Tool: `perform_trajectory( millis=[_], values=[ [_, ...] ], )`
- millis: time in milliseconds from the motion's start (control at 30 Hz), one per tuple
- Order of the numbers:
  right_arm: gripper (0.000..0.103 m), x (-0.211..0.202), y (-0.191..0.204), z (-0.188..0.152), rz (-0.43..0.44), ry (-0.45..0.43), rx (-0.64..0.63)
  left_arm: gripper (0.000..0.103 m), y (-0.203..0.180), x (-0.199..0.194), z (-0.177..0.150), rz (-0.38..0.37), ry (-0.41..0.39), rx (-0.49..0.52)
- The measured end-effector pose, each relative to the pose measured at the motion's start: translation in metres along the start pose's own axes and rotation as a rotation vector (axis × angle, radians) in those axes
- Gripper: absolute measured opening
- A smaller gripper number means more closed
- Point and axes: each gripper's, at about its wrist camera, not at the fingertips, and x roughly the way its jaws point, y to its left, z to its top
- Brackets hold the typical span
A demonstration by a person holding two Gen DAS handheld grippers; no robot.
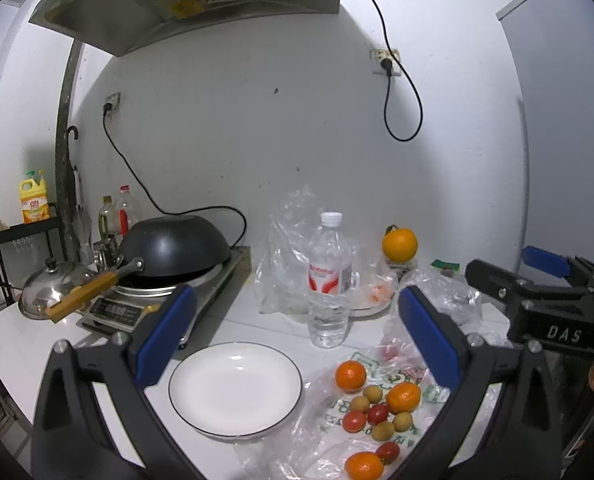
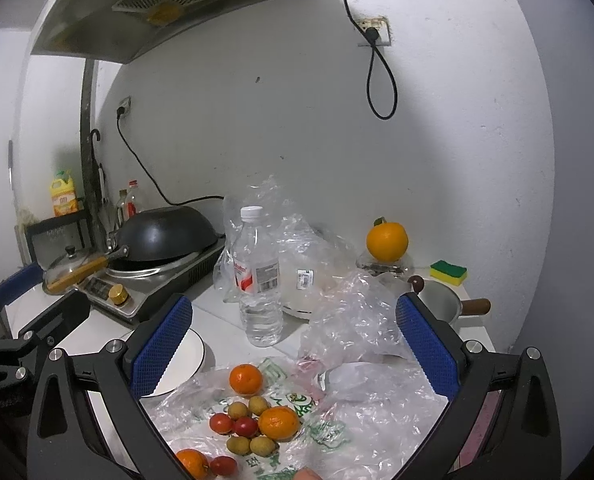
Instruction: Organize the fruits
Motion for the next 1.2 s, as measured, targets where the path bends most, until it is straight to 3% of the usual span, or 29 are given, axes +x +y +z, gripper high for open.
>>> perform_trajectory(
  millis=[600, 1000, 1200],
  values=[
    [0.103, 0.021, -0.009, -0.020, -0.012, 0.059, -0.033, 0.101, -0.015, 0.014, -0.016, -0.027, 0.075, 0.065],
    [0.102, 0.061, -0.033, -0.057, 0.016, 0.248, 0.018, 0.101, -0.028, 0.052, -0.060, -0.086, 0.307, 0.142],
    [0.077, 0.073, -0.028, -0.071, 0.058, 0.323, 0.014, 0.097, -0.036, 0.062, -0.082, -0.135, 0.398, 0.162]
  ],
)
